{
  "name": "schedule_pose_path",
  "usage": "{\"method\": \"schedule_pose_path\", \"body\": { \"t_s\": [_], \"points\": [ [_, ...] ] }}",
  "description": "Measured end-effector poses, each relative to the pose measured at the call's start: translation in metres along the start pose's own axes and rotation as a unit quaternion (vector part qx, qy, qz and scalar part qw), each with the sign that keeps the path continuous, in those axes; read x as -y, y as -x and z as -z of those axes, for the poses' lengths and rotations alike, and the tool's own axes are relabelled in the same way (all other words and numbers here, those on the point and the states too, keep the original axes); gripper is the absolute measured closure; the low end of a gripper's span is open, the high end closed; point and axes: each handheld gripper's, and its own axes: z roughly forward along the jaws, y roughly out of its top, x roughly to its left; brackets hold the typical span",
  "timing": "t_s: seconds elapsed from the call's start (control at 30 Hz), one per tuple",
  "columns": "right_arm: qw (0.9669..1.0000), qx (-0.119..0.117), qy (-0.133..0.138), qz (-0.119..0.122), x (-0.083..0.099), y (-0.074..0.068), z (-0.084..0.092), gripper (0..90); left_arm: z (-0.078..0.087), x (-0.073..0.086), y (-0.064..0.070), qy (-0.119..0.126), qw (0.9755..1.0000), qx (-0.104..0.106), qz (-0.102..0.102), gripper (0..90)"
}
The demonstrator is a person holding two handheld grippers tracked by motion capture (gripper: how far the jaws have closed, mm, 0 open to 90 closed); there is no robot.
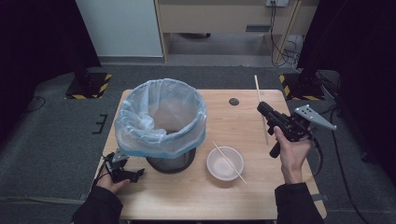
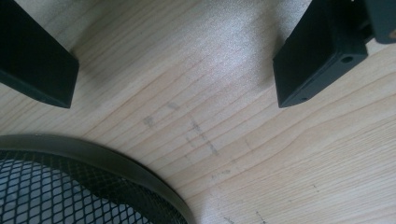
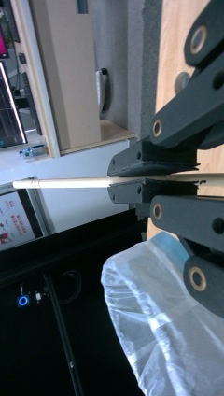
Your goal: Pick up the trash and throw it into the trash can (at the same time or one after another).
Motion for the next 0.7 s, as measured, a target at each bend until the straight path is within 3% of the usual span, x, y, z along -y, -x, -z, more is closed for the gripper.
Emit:
{"method": "schedule_pose_path", "body": {
  "t_s": [0.7],
  "points": [
    [0.9983,-0.029,0.045,0.025,-0.043,-0.033,-0.022,85.7,0.000,0.000,0.000,0.000,1.0000,0.000,0.000,0.0]
  ]
}}
